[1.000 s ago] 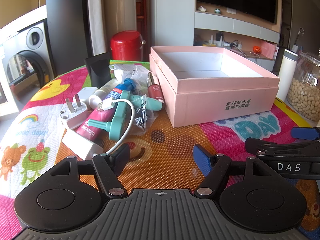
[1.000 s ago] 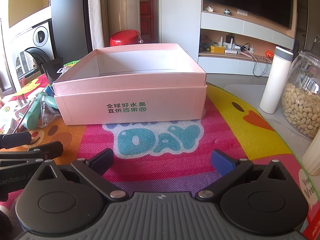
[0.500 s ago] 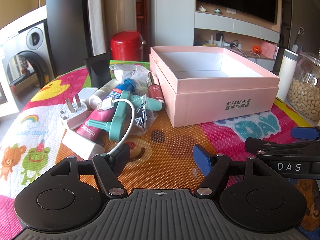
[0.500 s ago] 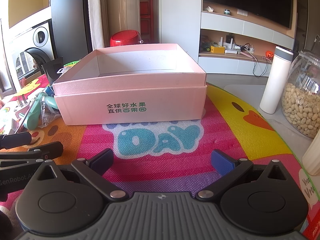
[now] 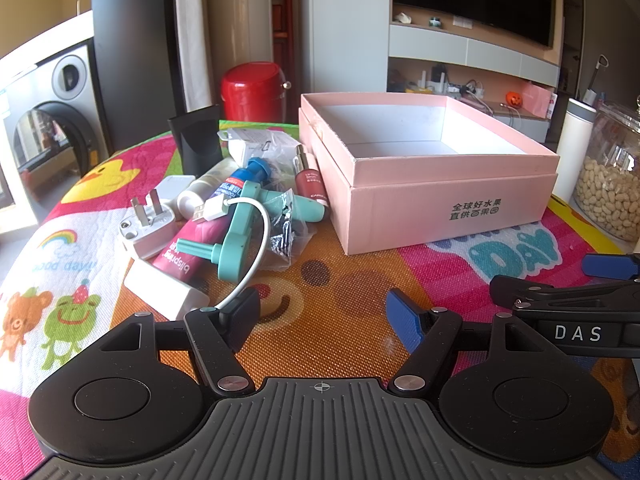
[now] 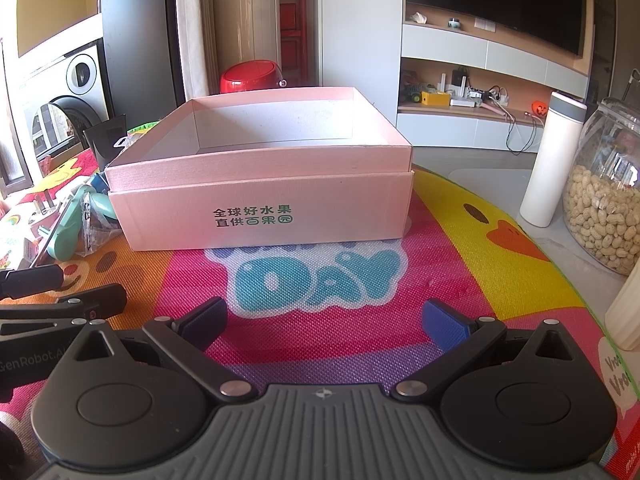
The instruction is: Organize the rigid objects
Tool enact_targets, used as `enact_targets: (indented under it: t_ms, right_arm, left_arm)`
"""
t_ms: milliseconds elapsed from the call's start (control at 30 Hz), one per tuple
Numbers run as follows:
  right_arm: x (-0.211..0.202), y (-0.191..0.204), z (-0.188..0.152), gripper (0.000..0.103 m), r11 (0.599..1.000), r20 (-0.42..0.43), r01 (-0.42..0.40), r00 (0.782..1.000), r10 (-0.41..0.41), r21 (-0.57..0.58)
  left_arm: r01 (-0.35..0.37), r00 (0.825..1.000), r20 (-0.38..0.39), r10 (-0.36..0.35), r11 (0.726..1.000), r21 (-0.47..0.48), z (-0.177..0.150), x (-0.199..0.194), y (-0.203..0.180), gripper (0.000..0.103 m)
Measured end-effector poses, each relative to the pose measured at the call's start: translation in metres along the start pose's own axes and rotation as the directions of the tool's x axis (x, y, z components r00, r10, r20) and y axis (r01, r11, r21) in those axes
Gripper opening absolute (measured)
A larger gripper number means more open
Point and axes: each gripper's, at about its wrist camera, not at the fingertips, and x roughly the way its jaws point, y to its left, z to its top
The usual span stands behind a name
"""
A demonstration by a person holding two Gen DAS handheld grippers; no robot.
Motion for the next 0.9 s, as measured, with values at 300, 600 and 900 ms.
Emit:
enact_targets:
  t_ms: [300, 600, 900]
  right_arm:
    - [-0.002, -0.008, 0.002, 0.103, 0.999, -0.037, -0.043, 0.998, 0.043, -0.019]
    - [0.001, -0.006, 0.011, 0.103, 0.995, -0.119, -0.080, 0.990, 0.072, -0.067]
    - [0.001, -0.006, 0.010, 0.103, 0.994, -0.118, -0.083, 0.990, 0.074, -0.069]
  left_arm:
    - [0.019, 1.000, 0.001, -0.019, 1.000, -0.011, 0.001, -0.003, 0.002, 0.074]
    - [0.164, 0.986, 0.031, -0.163, 0.986, -0.032, 0.000, -0.036, 0.031, 0.072]
    - [0.116, 0.991, 0.083, -0.103, 0.978, -0.170, 0.055, -0.016, 0.141, 0.071]
